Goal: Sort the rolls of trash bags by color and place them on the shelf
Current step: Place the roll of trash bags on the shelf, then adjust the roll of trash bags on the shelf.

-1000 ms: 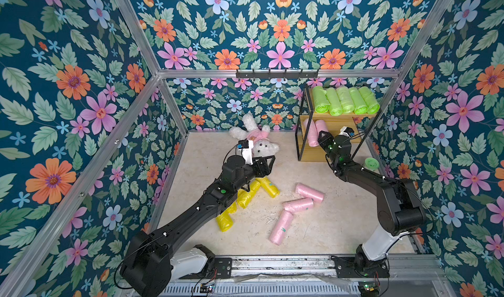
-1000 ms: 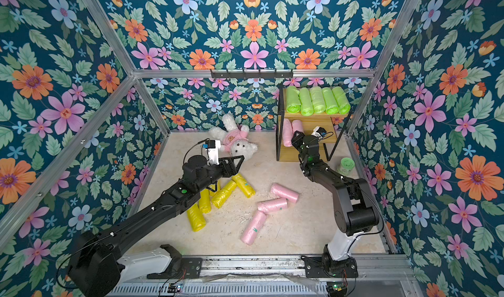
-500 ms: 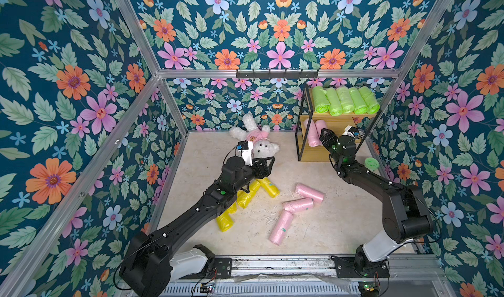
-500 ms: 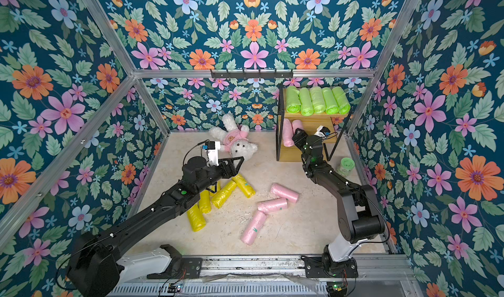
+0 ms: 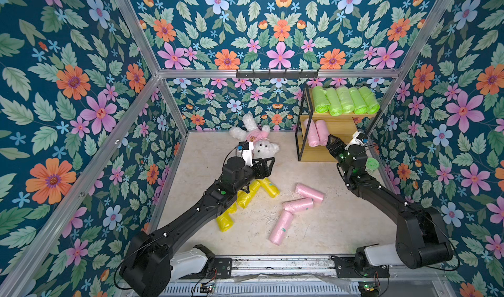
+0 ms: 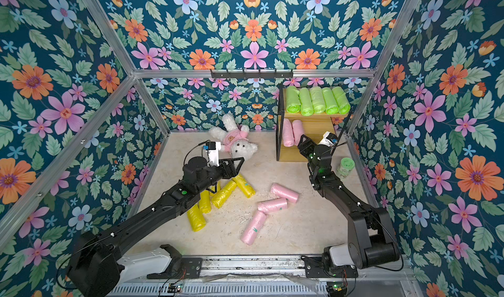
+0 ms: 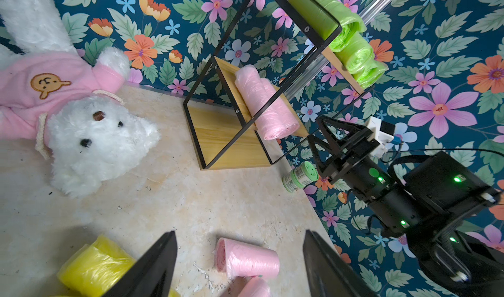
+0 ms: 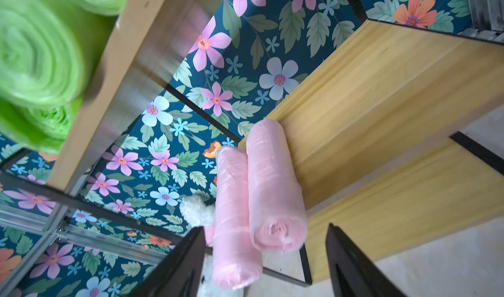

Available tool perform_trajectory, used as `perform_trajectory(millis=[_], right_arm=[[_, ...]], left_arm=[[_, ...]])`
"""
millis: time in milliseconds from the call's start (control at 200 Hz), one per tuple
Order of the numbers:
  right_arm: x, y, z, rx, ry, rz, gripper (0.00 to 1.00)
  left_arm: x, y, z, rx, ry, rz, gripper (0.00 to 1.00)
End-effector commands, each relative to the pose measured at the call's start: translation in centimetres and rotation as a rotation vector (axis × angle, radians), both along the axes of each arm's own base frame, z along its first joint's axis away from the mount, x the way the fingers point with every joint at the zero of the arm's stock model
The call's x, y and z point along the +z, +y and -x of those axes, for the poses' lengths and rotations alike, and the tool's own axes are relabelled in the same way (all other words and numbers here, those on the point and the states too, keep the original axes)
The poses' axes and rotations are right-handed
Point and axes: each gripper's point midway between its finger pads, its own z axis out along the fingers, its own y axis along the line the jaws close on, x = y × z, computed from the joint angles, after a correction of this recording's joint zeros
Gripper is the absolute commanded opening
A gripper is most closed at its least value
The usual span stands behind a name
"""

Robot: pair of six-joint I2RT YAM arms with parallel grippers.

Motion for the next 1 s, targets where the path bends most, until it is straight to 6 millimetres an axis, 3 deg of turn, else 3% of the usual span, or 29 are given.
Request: perform_trajectory(millis=[0, 130, 375, 995], right_arm=[[0.2, 1.8, 1.4, 0.077, -0.025, 0.033, 0.62], [-0.9, 3.3, 1.7, 0.122, -0.002, 0.053, 0.5], [-1.6, 4.6, -0.2, 0.162, 0.01, 0.046, 0.34], [-2.1, 5.6, -3.7, 0.158, 0.044, 0.046, 0.27]], left_arm=[[0.1, -0.3, -0.2, -0.016, -0.018, -0.028, 0.78], [-0.4, -0.7, -0.5, -0.03, -0.008, -0.058, 0.78], [-0.7, -1.2, -0.6, -0.049, 0.006, -0.057, 0.78], [-0.8, -1.1, -0.4, -0.052, 0.011, -0.067, 0.79]])
